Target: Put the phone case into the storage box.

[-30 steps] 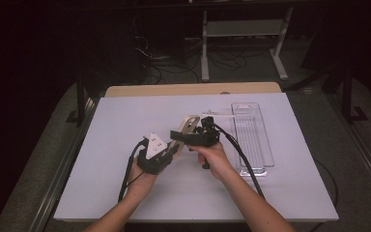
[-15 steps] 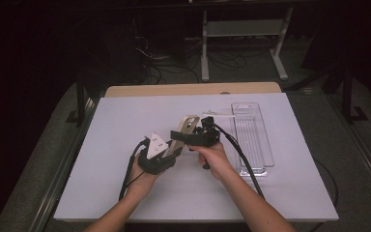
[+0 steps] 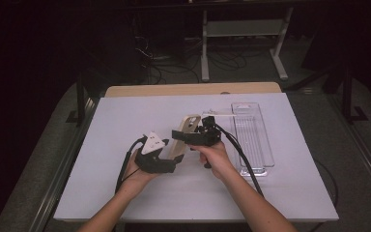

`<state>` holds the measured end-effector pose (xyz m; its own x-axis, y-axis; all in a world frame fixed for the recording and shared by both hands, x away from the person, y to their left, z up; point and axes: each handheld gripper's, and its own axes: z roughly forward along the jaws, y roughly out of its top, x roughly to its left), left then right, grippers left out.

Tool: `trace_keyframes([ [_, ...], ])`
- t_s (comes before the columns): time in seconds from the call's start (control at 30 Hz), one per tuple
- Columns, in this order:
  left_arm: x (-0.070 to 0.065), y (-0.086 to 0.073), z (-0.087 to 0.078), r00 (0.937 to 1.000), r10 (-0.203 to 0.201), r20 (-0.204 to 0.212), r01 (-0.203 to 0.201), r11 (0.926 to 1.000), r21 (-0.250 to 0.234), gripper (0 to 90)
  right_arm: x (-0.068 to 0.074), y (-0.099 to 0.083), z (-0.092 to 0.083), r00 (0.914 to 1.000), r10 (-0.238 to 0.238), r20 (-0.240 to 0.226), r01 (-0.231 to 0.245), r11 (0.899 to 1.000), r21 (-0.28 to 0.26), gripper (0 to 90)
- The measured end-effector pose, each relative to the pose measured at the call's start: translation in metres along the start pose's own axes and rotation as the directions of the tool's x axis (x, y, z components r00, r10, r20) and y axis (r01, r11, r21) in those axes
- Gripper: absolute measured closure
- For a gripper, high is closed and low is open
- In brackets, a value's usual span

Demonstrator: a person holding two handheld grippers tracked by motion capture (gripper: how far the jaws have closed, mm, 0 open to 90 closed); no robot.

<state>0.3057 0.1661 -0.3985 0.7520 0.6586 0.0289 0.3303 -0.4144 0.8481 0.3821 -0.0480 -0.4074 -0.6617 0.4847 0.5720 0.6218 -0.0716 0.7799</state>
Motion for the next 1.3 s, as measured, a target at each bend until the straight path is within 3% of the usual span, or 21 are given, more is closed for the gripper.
trace_keyframes([
  [0.2,0.01,-0.003,-0.006,0.9989,0.006,0.047,-0.006,0.9999,0.008,9.8,0.0,0.003,-0.003,0.9999,-0.007,0.012,0.008,1.0,-0.01,9.7],
  [0.33,0.017,-0.005,-0.009,0.9932,-0.014,0.116,0.011,0.9997,0.023,2.2,-0.001,0.003,-0.003,0.9997,-0.011,0.021,0.012,1.0,-0.003,9.7],
  [0.57,0.026,-0.011,-0.016,0.9854,-0.008,0.17,0.0,0.9988,0.048,0.0,-0.001,0.003,-0.003,0.9996,-0.016,0.022,0.016,1.0,0.0,9.7],
  [0.97,0.031,-0.026,-0.028,0.9781,0.027,0.207,-0.041,0.9971,0.063,0.0,0.001,0.004,-0.005,0.9991,-0.03,0.029,0.03,1.0,-0.002,9.7],
  [1.3,0.037,-0.032,-0.03,0.9826,0.026,0.184,-0.039,0.997,0.068,0.0,0.0,0.004,-0.006,0.9991,-0.033,0.026,0.033,0.999,0.001,9.7],
])
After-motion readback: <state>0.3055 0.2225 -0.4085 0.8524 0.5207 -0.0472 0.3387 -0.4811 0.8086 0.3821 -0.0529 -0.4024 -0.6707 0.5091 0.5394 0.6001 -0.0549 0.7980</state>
